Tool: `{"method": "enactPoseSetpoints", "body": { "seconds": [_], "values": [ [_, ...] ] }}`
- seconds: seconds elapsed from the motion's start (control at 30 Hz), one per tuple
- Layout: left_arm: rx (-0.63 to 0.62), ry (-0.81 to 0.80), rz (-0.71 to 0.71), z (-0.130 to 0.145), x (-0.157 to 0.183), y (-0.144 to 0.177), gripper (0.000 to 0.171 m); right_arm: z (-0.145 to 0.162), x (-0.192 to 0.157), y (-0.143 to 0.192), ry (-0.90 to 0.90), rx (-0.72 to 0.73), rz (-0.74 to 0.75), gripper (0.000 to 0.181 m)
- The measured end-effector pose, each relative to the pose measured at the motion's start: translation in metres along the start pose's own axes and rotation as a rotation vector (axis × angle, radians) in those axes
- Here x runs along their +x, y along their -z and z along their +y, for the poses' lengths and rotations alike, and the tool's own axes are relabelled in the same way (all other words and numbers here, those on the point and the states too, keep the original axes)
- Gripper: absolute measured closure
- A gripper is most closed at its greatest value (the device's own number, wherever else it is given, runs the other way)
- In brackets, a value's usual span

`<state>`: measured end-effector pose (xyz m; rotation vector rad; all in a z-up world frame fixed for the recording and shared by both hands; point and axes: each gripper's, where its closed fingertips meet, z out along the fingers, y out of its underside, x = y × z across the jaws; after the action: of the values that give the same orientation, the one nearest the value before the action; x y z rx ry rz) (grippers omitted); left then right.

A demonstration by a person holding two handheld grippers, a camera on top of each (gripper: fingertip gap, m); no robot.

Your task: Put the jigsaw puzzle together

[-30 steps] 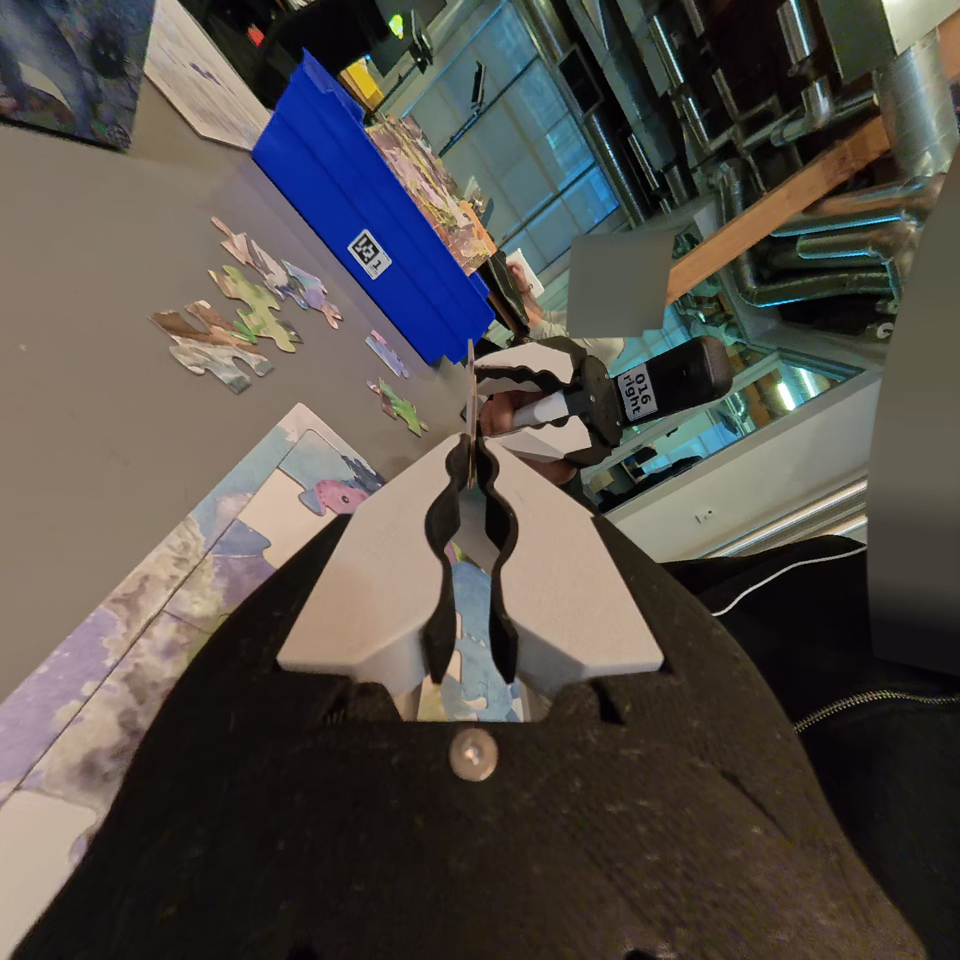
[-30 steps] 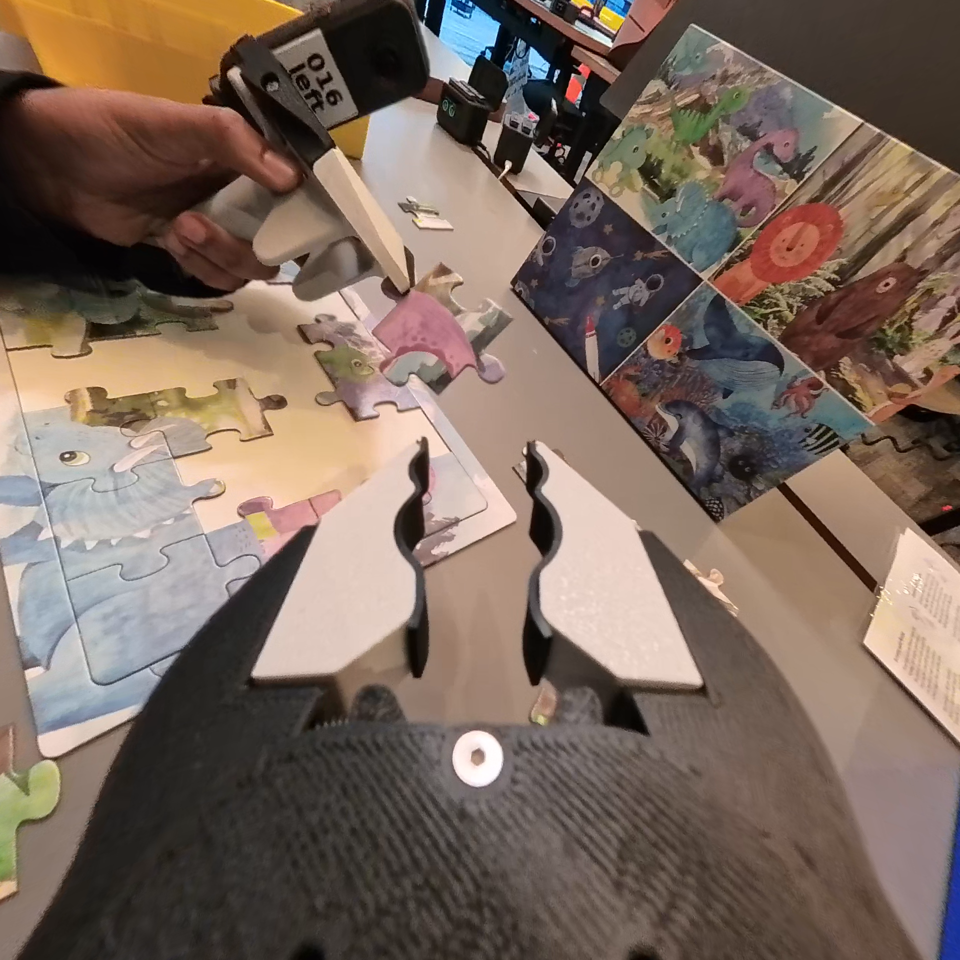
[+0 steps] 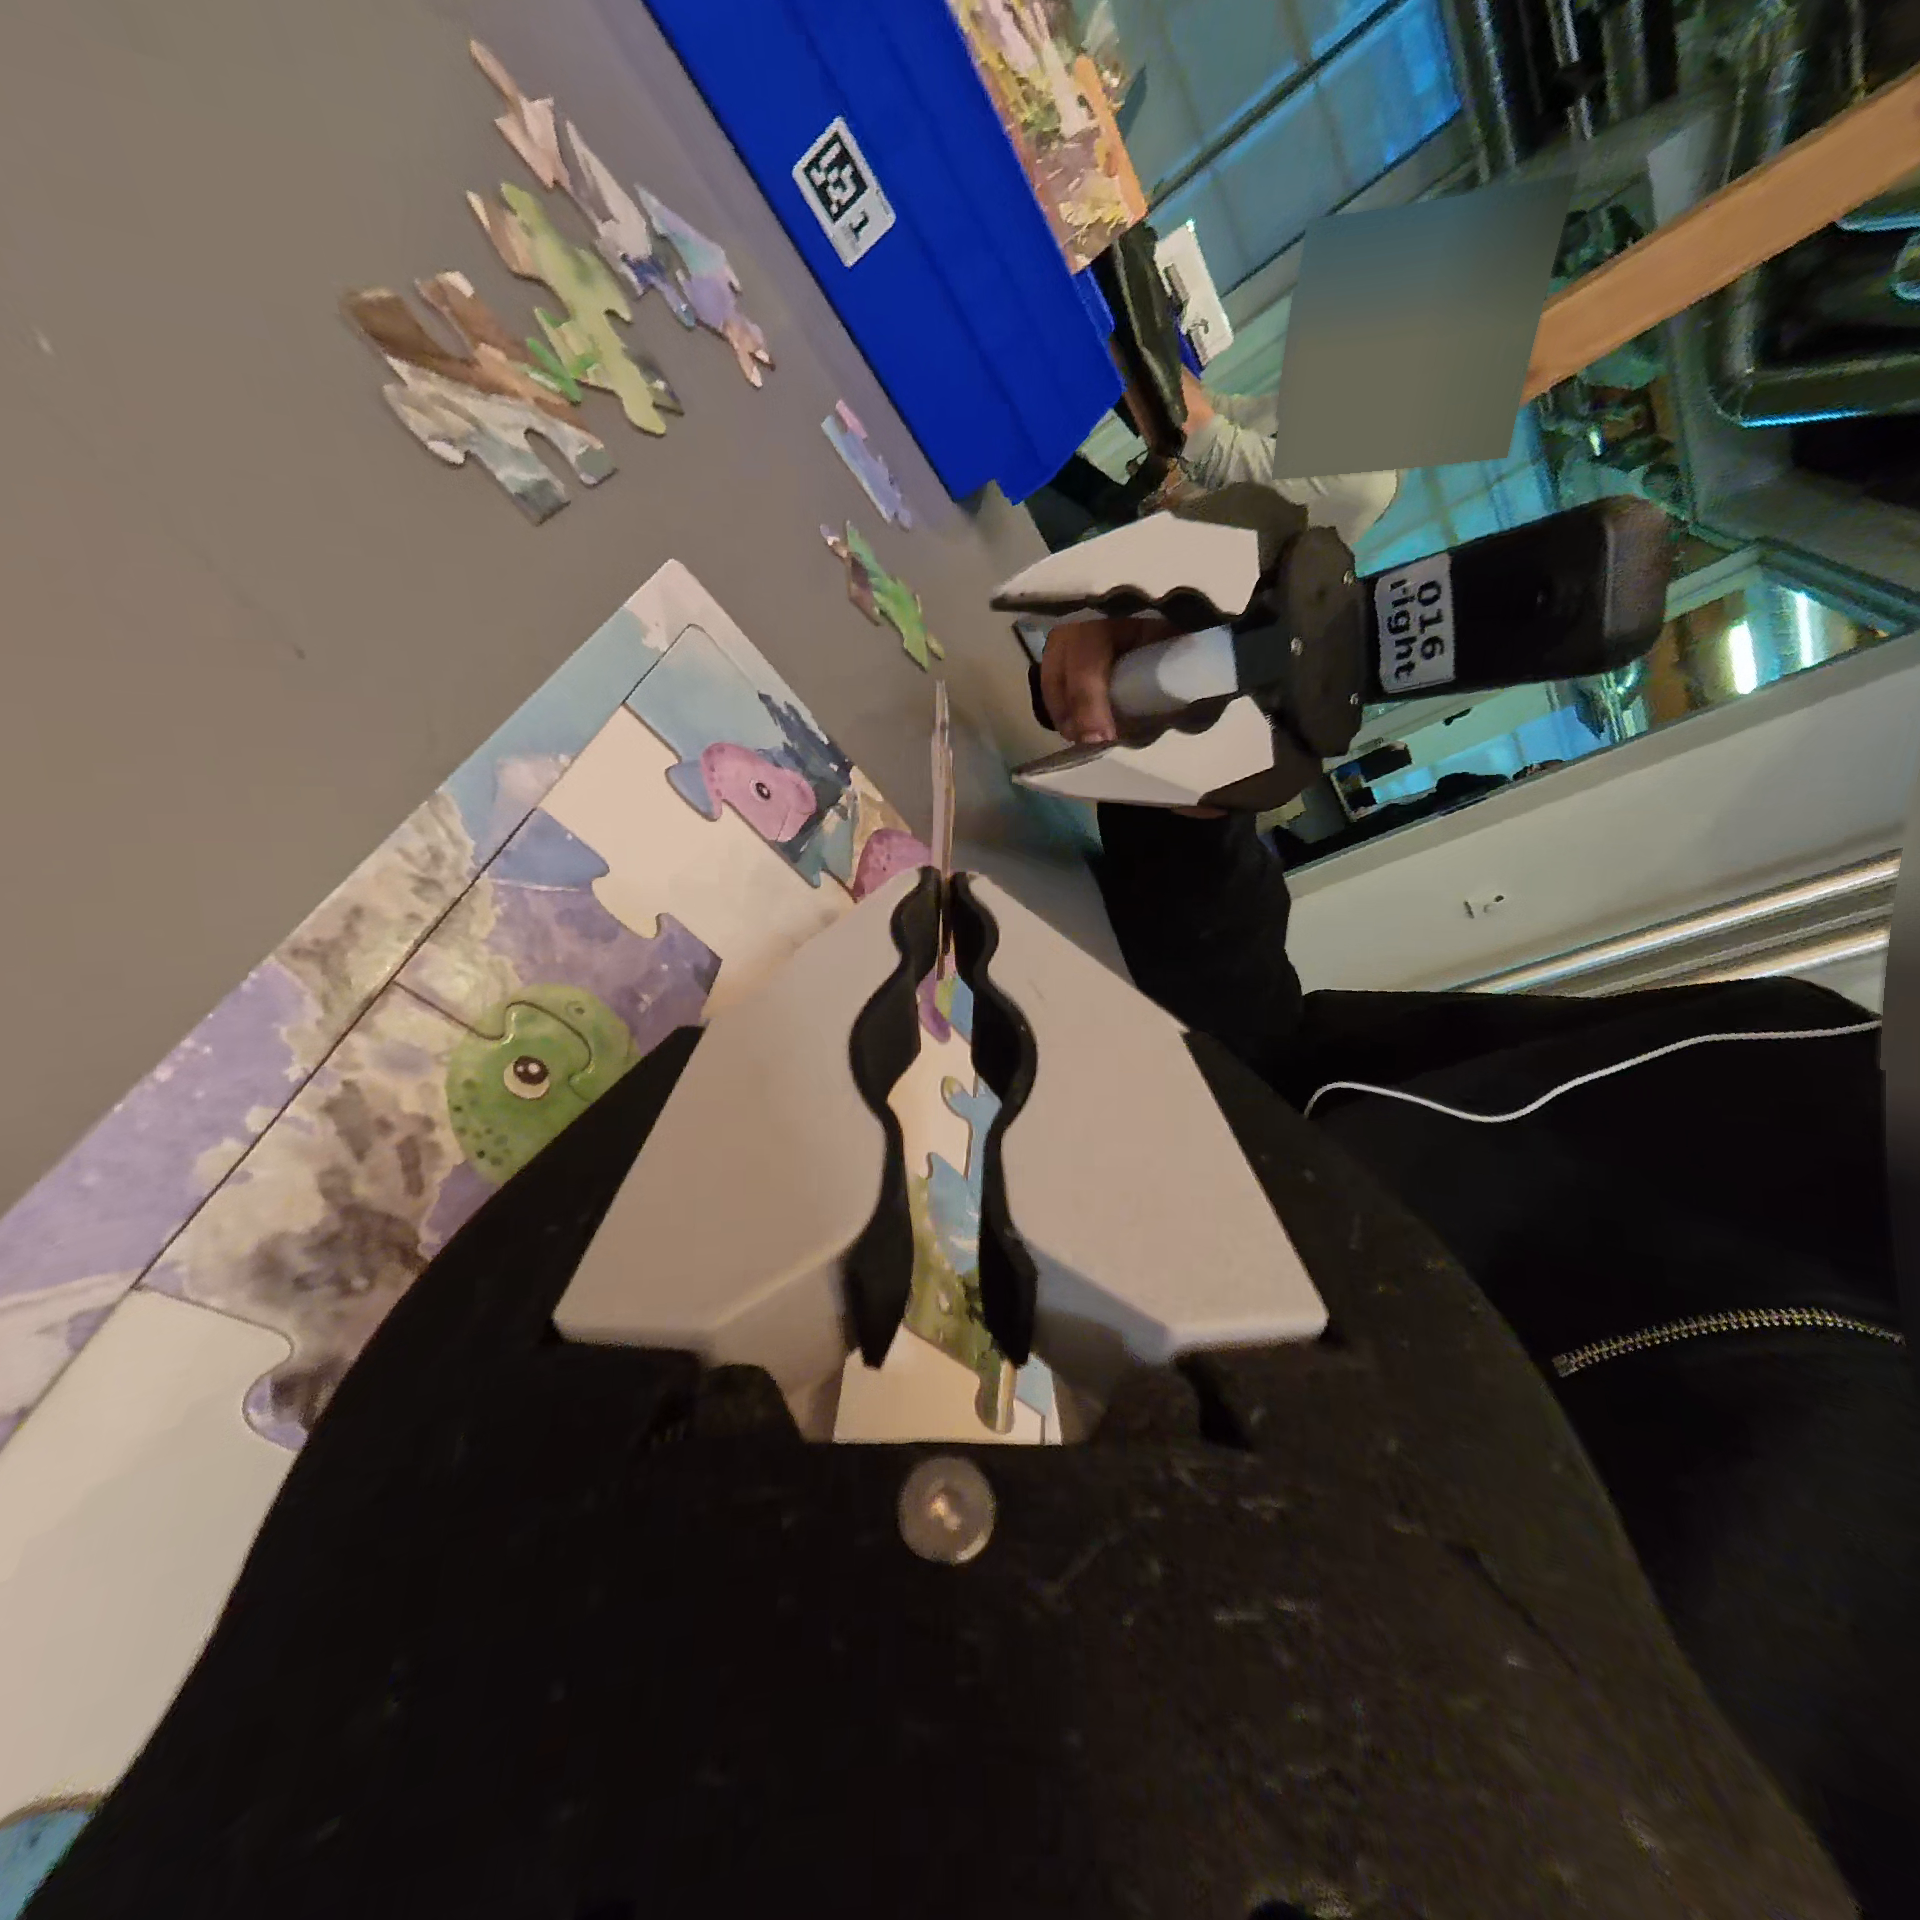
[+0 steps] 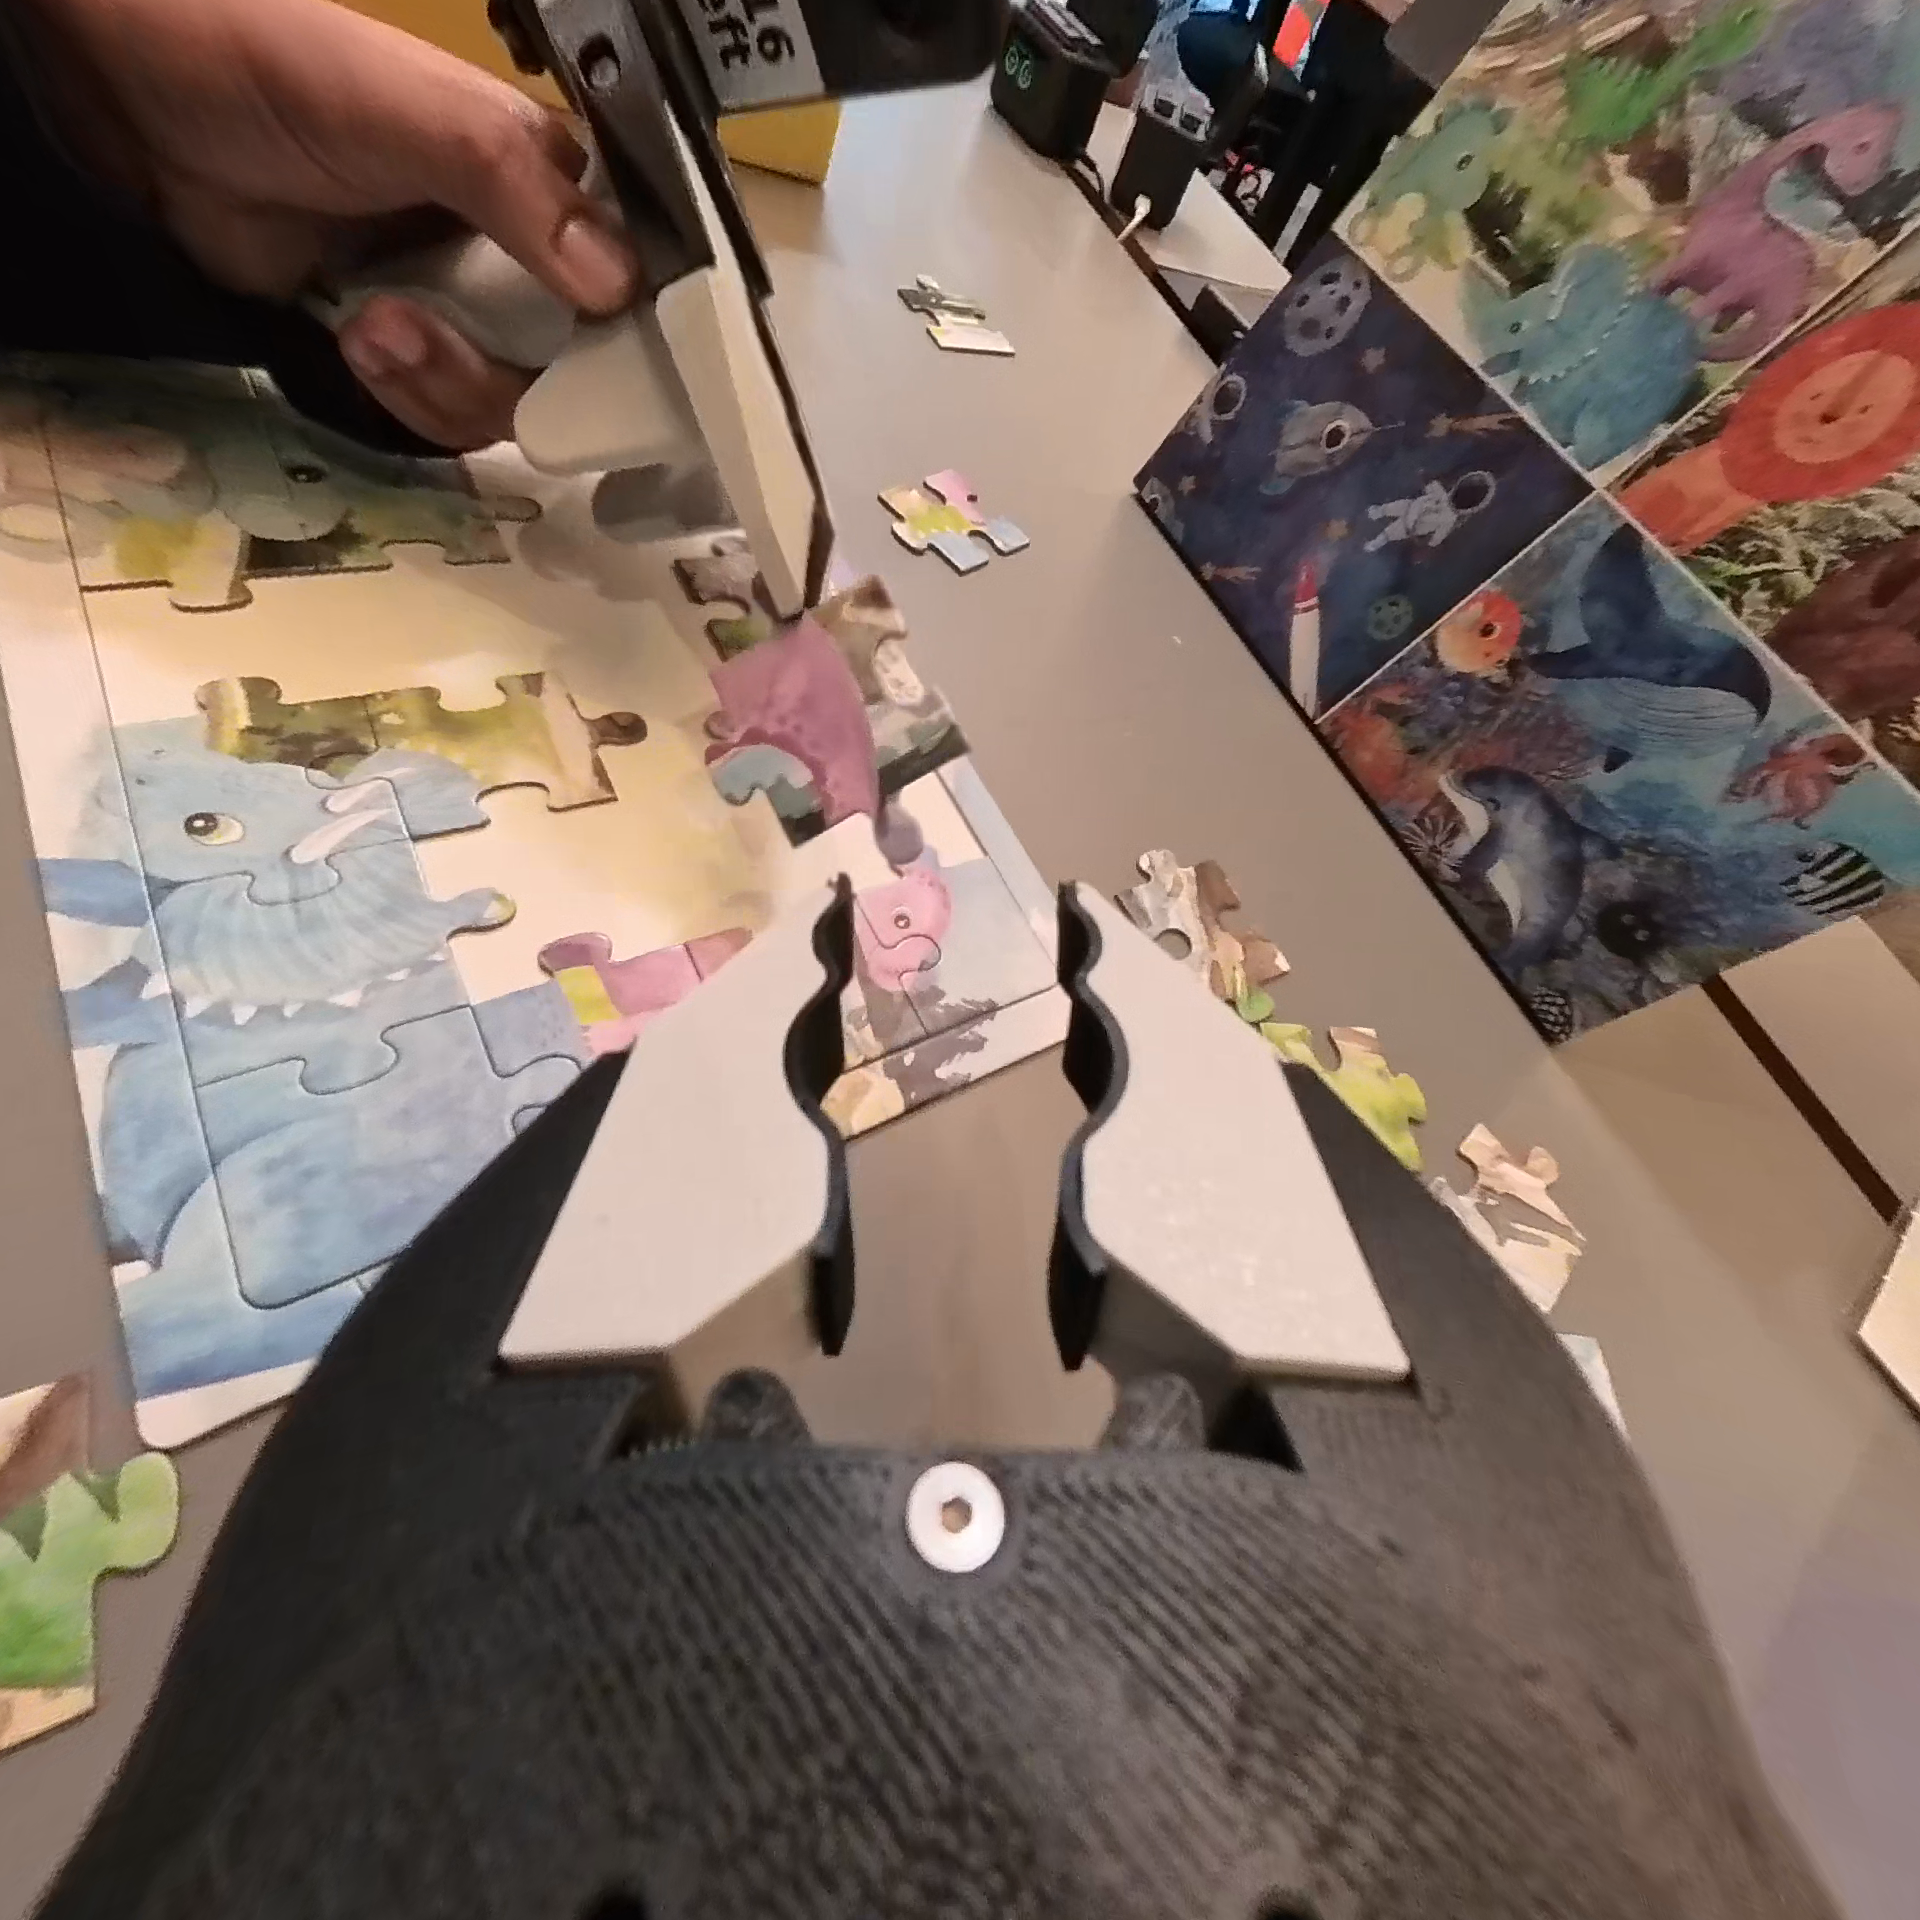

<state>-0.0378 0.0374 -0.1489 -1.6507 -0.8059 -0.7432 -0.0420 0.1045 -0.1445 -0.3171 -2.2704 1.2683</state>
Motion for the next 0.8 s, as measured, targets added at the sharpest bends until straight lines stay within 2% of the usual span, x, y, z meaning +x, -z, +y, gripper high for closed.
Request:
{"method": "enactPoseSetpoints", "body": {
  "seconds": [0.37, 0.8],
  "values": [
    [0.180, -0.085, 0.021, -0.029, 0.011, 0.021, 0.171, 0.003, 0.005, 0.000, -0.005, -0.014, 0.024, 0.145],
    [0.152, -0.076, 0.040, -0.024, 0.013, 0.017, 0.171, 0.003, 0.005, 0.000, -0.005, -0.014, 0.028, 0.145]
  ]
}}
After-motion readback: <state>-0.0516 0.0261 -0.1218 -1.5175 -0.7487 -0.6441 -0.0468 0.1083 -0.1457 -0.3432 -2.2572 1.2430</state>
